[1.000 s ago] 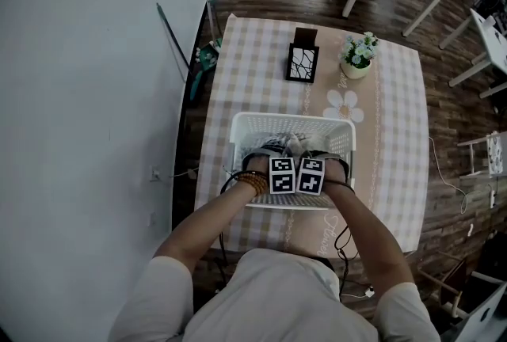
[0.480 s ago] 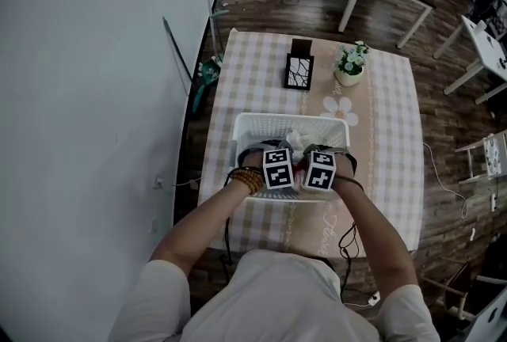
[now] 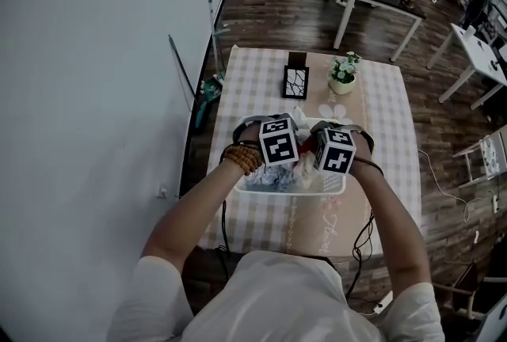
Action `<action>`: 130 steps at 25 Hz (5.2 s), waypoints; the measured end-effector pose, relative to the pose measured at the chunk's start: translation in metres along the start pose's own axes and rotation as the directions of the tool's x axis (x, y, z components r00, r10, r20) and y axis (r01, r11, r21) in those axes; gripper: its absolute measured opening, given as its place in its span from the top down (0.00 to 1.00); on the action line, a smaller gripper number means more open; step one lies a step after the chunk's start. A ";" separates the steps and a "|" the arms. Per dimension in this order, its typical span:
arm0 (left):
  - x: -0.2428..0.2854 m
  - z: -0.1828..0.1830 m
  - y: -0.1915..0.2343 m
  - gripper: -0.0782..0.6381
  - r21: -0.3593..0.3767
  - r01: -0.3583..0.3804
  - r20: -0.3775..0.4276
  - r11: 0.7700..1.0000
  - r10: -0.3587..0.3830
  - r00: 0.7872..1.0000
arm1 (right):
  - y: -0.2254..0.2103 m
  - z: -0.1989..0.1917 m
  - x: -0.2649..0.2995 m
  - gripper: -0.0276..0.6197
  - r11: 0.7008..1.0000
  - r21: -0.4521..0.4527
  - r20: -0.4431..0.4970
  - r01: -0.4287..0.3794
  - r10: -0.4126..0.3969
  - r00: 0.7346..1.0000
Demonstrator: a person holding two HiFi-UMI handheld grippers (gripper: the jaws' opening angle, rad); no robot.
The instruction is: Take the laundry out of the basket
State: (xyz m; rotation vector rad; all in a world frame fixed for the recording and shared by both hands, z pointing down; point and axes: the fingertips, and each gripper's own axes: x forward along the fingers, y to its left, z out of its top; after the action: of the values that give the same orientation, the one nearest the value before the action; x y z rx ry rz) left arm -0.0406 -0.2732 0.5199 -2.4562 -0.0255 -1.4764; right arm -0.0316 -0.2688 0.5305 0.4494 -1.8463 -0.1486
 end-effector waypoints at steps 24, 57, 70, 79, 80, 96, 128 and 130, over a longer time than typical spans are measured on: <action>-0.091 0.148 0.007 0.69 0.190 -0.059 0.077 0.980 0.044 0.996 | -0.024 -0.037 -0.161 0.80 0.982 0.074 -0.019 0.171 -0.171 0.985; 0.157 0.386 -0.080 0.70 0.670 0.040 0.116 0.741 -0.158 0.981 | 0.051 -0.382 -0.174 0.79 0.784 0.527 -0.339 0.328 -0.160 0.927; 0.283 0.349 -0.143 0.71 0.614 0.238 -0.061 0.752 -0.256 0.965 | 0.124 -0.447 -0.070 0.79 0.803 0.578 -0.307 0.148 0.046 0.950; 0.362 0.303 -0.193 0.71 0.561 0.371 -0.160 0.740 -0.343 0.926 | 0.184 -0.475 0.008 0.79 0.775 0.631 -0.231 0.039 0.140 0.963; 0.369 0.298 -0.198 0.71 0.557 0.380 -0.167 0.739 -0.348 0.922 | 0.189 -0.478 0.016 0.79 0.775 0.632 -0.226 0.030 0.147 0.963; 0.421 0.279 -0.213 0.73 0.523 0.420 -0.212 0.742 -0.363 0.907 | 0.207 -0.499 0.062 0.79 0.756 0.655 -0.151 0.001 0.130 0.980; 0.240 0.307 -0.082 0.59 0.334 0.041 0.013 0.942 -0.048 0.999 | 0.081 -0.413 -0.088 0.70 0.702 0.662 -0.147 0.262 -0.221 0.964; 0.222 0.281 -0.061 0.59 0.249 0.006 0.028 0.969 -0.013 1.000 | 0.060 -0.381 -0.077 0.70 0.703 0.667 -0.091 0.245 -0.250 0.964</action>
State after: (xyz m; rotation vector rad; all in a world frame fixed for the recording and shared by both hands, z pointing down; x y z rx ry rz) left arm 0.2988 -0.1737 0.6021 -2.2779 -0.2158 -1.3505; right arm 0.3326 -0.1383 0.6037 1.2150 -1.7955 0.3660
